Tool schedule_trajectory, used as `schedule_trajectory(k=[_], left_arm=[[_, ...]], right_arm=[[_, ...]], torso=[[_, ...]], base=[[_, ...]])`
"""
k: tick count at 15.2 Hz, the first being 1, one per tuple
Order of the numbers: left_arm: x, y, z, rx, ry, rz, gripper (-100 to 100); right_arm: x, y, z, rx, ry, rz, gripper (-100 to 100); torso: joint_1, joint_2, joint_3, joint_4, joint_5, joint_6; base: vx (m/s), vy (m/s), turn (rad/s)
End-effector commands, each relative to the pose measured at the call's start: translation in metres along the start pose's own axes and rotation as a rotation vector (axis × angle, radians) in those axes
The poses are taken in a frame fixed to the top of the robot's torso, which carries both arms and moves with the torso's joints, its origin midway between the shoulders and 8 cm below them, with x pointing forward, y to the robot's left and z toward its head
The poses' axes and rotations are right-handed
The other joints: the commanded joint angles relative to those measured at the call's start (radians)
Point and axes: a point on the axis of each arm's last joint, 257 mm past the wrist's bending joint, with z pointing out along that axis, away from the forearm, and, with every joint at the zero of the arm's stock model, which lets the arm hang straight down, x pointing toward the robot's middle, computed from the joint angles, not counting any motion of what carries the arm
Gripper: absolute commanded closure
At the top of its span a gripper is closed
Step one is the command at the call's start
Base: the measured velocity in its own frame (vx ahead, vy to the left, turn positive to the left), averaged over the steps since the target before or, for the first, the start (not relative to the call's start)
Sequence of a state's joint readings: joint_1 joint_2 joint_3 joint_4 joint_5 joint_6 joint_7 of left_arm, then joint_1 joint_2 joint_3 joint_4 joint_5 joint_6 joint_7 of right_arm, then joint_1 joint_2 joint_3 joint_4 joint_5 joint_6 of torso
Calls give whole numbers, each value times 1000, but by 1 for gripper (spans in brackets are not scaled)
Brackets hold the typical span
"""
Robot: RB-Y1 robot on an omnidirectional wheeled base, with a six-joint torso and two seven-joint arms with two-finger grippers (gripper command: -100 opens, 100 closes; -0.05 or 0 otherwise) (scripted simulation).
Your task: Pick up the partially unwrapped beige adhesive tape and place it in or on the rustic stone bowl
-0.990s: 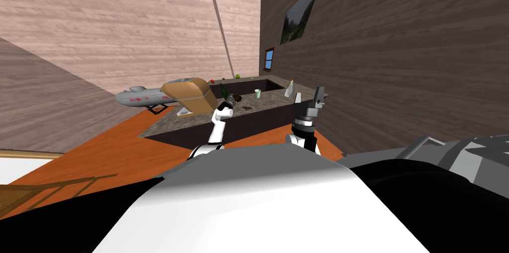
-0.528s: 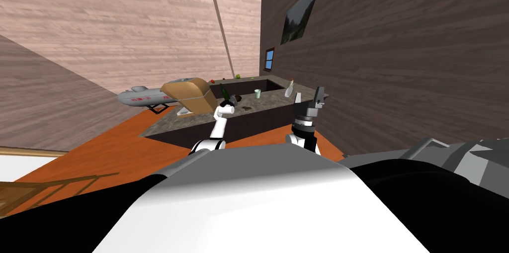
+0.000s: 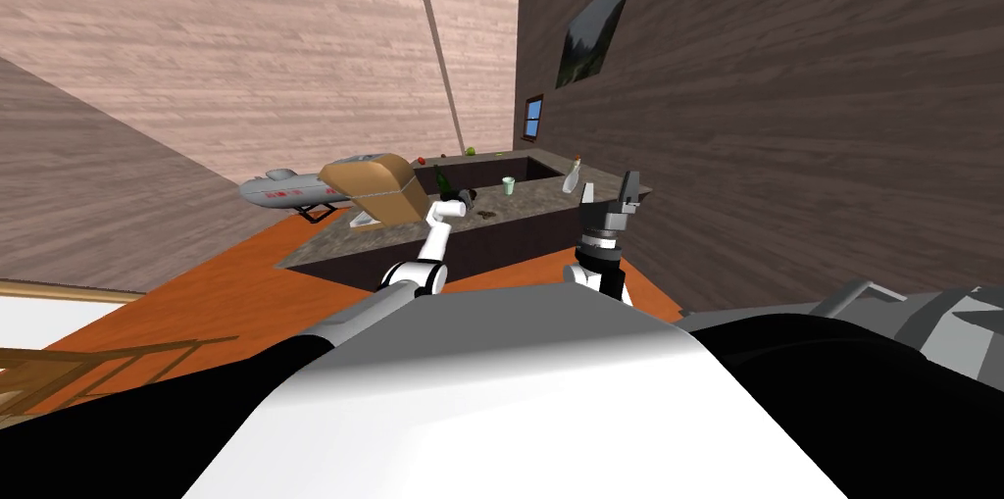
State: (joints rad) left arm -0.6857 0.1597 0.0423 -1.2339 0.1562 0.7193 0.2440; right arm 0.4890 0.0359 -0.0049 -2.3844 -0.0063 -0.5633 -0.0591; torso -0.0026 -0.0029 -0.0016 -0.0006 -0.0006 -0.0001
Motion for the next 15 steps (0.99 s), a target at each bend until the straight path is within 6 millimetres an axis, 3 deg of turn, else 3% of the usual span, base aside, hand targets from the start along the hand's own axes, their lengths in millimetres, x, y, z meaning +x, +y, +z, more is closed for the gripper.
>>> schedule_trajectory(k=[1,3,5,7,8,10,15], left_arm=[[-2,16,5,-62,-14,-2,-100],[7,13,6,-100,-12,0,-100],[1,28,10,-139,-25,-3,-100],[8,29,12,-182,-26,-1,-100],[4,41,13,-213,-37,-3,-100],[11,40,13,-250,-38,0,-100],[8,69,13,-366,-67,-1,-100]], right_arm=[[0,0,0,0,0,0,0],[0,0,0,0,0,0,0],[0,0,0,0,0,0,0],[0,0,0,0,0,0,0],[0,0,0,0,0,0,0],[0,0,0,0,0,0,0],[0,0,0,0,0,0,0]], torso=[[0,0,0,0,0,0],[1,1,0,0,0,0],[1,1,0,0,0,0],[2,1,0,0,0,0],[1,1,0,0,0,0],[1,0,0,0,0,0],[1,-2,-1,0,0,0]], base=[[26,-26,13],[16,-12,20],[26,-15,26],[19,-14,16],[33,-25,39],[37,-19,27],[54,-18,29]])
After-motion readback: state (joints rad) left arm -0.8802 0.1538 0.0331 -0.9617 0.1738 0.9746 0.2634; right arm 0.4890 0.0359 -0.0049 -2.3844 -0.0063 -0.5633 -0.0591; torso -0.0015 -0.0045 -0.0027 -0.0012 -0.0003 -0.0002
